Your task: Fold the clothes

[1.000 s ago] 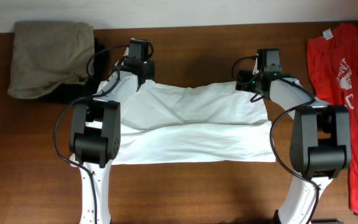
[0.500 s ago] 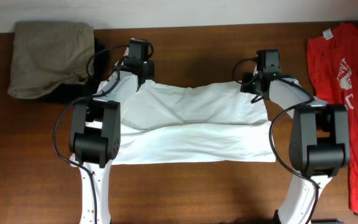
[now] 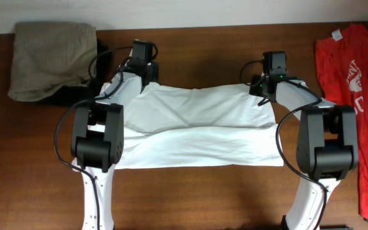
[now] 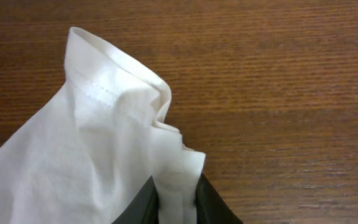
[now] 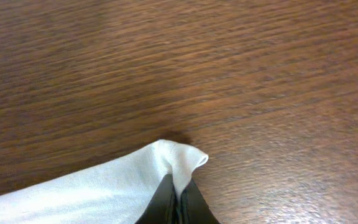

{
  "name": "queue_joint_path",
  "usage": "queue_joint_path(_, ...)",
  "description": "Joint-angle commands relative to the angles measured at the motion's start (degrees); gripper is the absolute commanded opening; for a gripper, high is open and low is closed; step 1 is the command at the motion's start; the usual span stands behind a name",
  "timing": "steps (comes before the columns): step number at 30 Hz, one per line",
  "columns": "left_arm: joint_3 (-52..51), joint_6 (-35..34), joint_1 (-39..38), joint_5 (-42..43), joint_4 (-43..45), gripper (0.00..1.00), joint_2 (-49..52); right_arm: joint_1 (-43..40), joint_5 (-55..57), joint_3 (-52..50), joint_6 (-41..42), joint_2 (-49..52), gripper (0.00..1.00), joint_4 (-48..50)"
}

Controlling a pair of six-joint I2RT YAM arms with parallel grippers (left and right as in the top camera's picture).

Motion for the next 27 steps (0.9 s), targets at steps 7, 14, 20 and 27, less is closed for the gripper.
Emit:
queue_joint_path(7, 0.11, 1.09, 0.42, -4.81, -4.83, 0.02, -8.87, -0.26, 3.15, 4.61, 3.76, 1.09, 0.04, -7.45)
queue_joint_path(14, 0.11, 1.09, 0.42, -4.79, -13.33, 0.02, -14.27, -0.26, 3.15, 10.80, 5.25, 0.83, 0.04, -17.68)
queue_joint_path(20, 0.11, 1.09, 0.44, -4.81, -23.61, 0.03, -15.15, -0.70, -0.07, 16.39, 9.11, -1.31, 0.04, -29.31)
queue_joint_path(27, 0.11, 1.07, 0.42, -5.51, -34.82, 0.03, -15.15, -0.70, -0.09, 20.50, 9.11, -2.73, 0.04, -42.91)
